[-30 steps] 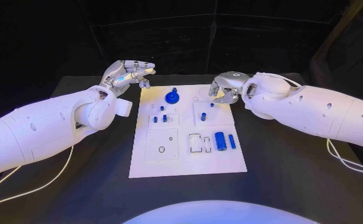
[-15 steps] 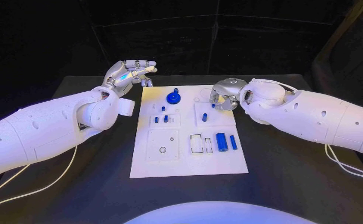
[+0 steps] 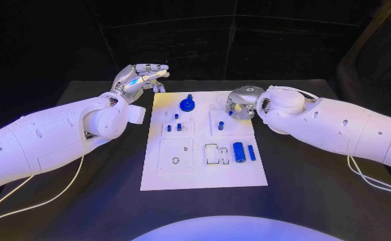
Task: Assemble the parts on the task board
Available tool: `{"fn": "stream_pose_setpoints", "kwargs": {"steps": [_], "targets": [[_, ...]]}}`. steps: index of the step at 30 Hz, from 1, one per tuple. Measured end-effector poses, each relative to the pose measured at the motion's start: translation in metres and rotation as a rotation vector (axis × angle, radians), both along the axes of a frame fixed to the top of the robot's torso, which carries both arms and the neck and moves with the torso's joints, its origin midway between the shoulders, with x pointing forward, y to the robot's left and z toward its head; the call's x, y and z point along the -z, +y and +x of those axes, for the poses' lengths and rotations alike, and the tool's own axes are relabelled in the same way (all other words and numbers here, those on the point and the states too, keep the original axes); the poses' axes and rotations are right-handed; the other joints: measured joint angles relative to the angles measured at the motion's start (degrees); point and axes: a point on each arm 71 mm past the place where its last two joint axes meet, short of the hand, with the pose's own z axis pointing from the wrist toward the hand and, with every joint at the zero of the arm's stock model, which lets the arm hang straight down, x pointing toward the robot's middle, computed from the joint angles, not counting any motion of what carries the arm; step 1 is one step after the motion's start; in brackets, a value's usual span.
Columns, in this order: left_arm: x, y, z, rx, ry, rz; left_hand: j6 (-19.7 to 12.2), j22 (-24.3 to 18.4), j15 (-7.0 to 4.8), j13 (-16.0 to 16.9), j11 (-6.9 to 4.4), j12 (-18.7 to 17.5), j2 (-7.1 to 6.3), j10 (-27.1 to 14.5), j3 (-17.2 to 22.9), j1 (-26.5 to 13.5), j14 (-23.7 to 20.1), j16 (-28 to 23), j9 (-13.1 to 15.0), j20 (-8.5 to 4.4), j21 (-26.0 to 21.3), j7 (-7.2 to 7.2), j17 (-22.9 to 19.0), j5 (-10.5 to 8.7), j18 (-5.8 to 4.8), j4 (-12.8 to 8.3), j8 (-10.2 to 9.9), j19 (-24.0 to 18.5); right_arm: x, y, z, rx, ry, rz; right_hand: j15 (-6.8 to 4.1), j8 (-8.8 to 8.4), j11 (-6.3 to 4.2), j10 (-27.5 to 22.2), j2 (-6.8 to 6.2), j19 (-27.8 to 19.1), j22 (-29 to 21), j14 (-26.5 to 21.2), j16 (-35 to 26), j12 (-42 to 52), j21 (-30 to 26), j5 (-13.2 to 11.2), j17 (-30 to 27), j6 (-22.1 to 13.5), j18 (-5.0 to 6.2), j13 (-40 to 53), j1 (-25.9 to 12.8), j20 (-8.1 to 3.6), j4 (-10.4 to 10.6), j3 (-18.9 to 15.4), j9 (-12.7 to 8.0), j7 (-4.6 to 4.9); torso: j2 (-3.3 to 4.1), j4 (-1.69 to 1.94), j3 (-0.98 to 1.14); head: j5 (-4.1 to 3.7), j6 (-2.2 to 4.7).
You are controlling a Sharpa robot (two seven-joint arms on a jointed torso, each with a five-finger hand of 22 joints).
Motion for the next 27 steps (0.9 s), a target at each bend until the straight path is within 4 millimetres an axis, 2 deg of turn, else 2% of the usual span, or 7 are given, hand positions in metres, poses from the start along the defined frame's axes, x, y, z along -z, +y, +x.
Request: {"fn": "stream_pose_setpoints", "kwargs": {"steps": [5,10,13,21,22,24,27], "targets": [[0.0002,0.0005,0.0002,0.0,0.001,0.0,0.0,0.0,0.0,0.0,0.0,0.0,0.0,0.0,0.0,0.0,0.0,0.0,0.0,0.0,0.0,0.0,0.0,0.0,0.0,0.0,0.0,0.0,0.0003,0.0014,0.0005,-0.002,0.001,0.002,0.0,0.0,-0.03,1.2,0.36,0.8,2.6,0.0,2.0,0.0,2.1,-0.6,1.9,1.0,0.01,0.0,0.1,0.01,-0.2,1.8,0.1,0.02,-0.01,-0.01,0.0,-0.02,-0.04],[0.0004,0.0011,0.0005,-0.002,0.003,0.0,0.0,0.0,0.0,0.0,0.0,0.0,0.0,0.0,0.0,0.0,0.0,0.0,0.0,0.0,0.0,0.0,0.0,0.0,-0.01,0.0,0.0,0.0,0.0006,0.0032,0.0006,-0.003,-0.001,0.005,0.0,0.86,-0.85,4.1,1.41,2.1,6.6,0.0,4.8,0.6,5.1,-2.3,4.7,3.5,0.0,0.1,0.6,-0.27,-0.9,3.7,0.5,-0.69,-0.01,-0.03,0.0,-0.02,-0.04],[0.0005,0.0013,0.0006,-0.002,0.004,0.0,0.0,0.0,0.0,0.0,0.0,0.0,0.0,0.0,0.0,0.0,0.0,0.0,0.0,0.0,0.0,0.0,0.0,0.0,-0.01,0.0,0.0,0.0,0.0009,0.004,0.0007,0.002,-0.006,0.005,-0.52,1.37,-1.23,5.5,1.49,2.4,8.1,0.1,5.8,0.9,6.4,-2.8,5.5,4.8,0.0,0.1,0.7,-0.63,-1.4,4.3,0.6,-1.11,-0.01,-0.03,0.0,-0.05,-0.04],[0.0008,0.0013,0.0007,-0.002,0.007,0.001,-0.2,-0.1,0.0,0.0,0.21,0.0,0.0,-0.2,0.0,0.0,0.0,0.0,0.0,0.0,0.0,0.21,-0.1,0.0,-0.02,0.0,0.0,0.0,0.002,0.0069,0.0001,0.015,-0.027,-0.01,-0.52,1.7,-1.78,6.8,1.48,2.7,10.0,0.1,6.6,0.9,7.9,-3.9,6.3,5.6,0.0,0.4,0.6,-0.84,-2.2,4.5,1.1,-1.54,-0.02,-0.04,0.0,-0.23,-0.18],[0.0008,0.0013,0.0007,-0.002,0.007,0.001,-0.2,-0.1,0.0,0.0,0.2,0.0,0.0,-0.2,0.0,0.0,0.0,0.0,0.0,0.0,0.0,0.21,-0.1,0.0,-0.02,0.0,0.0,0.0,0.0021,0.0073,-0.0001,0.016,-0.029,-0.012,-0.64,1.7,-1.78,6.8,1.48,2.7,10.1,0.0,6.8,0.9,7.9,-3.9,6.3,5.6,-0.06,0.4,0.6,-0.84,-2.3,4.7,1.1,-1.5,-0.03,-0.04,0.0,-0.24,-0.19],[0.0008,0.0014,0.0007,-0.002,0.008,0.001,-0.2,-0.1,0.0,0.0,0.2,0.0,0.0,-0.2,0.0,0.0,0.0,0.0,0.0,0.0,0.0,0.21,-0.1,0.0,-0.01,0.0,0.0,0.0,0.0023,0.0079,-0.0007,0.019,-0.037,-0.017,-0.72,1.7,-1.98,7.0,1.47,2.7,10.2,-0.1,6.9,0.9,7.9,-3.9,6.3,5.7,-0.93,0.4,0.6,-0.84,-2.4,4.7,1.1,-1.39,-0.03,-0.04,0.0,-0.25,-0.19],[0.0009,0.0019,0.0007,-0.002,0.009,0.002,-0.2,-0.1,0.0,0.0,0.2,0.0,0.0,-0.2,0.0,0.0,0.0,0.0,0.0,0.0,-0.2,0.2,-0.1,0.0,-0.02,0.0,0.0,0.0,0.0027,0.0084,-0.002,0.022,-0.047,-0.021,-0.72,1.7,-1.84,7.2,1.35,2.6,10.4,-0.1,6.9,0.9,8.2,-3.9,6.4,5.7,-0.93,0.4,0.5,-0.84,-2.4,4.7,1.1,-1.4,-0.04,-0.04,-0.01,-0.25,-0.23]]}}
